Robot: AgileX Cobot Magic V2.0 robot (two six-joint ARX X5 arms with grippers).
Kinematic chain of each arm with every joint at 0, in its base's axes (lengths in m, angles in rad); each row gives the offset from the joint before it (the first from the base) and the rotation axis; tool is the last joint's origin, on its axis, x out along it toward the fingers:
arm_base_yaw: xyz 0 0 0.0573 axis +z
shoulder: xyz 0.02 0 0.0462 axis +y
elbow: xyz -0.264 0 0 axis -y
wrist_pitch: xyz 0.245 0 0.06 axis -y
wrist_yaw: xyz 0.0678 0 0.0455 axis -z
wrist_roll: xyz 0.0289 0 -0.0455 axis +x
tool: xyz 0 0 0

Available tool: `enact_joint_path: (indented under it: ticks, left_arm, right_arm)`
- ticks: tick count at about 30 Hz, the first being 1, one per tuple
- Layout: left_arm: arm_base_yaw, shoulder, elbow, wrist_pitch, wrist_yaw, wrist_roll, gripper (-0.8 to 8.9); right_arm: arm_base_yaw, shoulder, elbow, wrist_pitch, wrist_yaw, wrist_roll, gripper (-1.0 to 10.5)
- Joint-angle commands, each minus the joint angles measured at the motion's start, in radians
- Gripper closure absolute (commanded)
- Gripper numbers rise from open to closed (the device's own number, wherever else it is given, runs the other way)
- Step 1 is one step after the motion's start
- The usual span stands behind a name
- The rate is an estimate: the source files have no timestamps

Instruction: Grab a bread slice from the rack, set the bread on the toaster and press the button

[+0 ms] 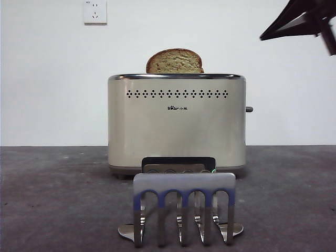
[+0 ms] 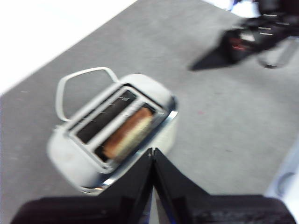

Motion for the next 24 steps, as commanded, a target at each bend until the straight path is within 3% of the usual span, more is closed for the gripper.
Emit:
enact_joint_path:
  ticks: [1,8,13,19,24]
  left_arm:
    - [-0.023,-0.05,-0.08,-0.003,0.031,-0.038,8.22]
    - [-0.029,-0.209,-0.373,-0.002,0.021,-0.084,8.22]
    - [-0.029,-0.285,-0.52,-0.002,-0.063,-0.127,8.22]
    - [-0.029,-0.349,-0.623,-0.002,-0.082,-0.169,8.22]
    - [-0.029,-0.381,-0.647,-0.002,-0.179,-0.2,8.22]
  right_arm:
    - [-0.001,0.091,0.084,0.0,-0.019,0.018,9.5]
    - [-0.001,0.272,0.26,-0.062,-0.029,0.019,9.5]
    - [-0.002,0.371,0.318,-0.108,-0.029,-0.007,9.5]
    - [-0.002,0.445,0.32,-0.141,-0.029,-0.04,9.5]
    - [-0.002,0.474,0.32,-0.191,-0.013,-0.095,9.5]
